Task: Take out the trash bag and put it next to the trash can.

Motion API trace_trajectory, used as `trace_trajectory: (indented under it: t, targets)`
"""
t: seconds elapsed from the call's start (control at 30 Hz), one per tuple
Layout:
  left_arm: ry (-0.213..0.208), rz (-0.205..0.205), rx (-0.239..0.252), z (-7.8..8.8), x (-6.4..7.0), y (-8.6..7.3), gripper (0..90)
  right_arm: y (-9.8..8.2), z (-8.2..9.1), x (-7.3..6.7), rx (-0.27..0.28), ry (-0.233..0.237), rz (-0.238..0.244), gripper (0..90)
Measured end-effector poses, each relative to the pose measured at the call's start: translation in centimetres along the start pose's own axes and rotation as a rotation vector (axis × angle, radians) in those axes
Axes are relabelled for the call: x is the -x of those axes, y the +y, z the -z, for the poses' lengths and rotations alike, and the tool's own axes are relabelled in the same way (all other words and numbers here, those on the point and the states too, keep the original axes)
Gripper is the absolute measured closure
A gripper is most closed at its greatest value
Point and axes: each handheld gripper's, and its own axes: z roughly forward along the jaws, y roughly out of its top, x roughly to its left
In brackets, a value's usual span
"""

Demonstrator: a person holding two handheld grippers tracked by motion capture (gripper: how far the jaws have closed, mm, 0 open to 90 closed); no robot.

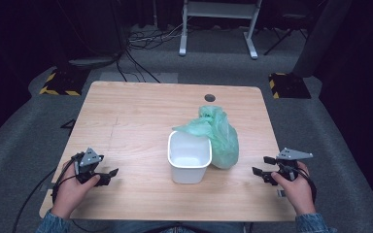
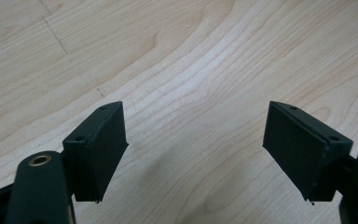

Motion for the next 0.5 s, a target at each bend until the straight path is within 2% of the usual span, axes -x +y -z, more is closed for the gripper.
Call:
trace_trajectory:
  t: [0.27, 0.5]
  targets:
    - [-0.004, 0.011, -0.013, -0.2, 0.0, -0.9, 20.2, -2.0, -0.9, -0.3, -0.014, 0.001, -0.014, 24.6]
    - [-0.008, 0.007, -0.032, -0.4, 0.1, -1.6, 19.6, -2.7, -1.1, -1.2, -0.029, -0.059, 0.059, 22.3]
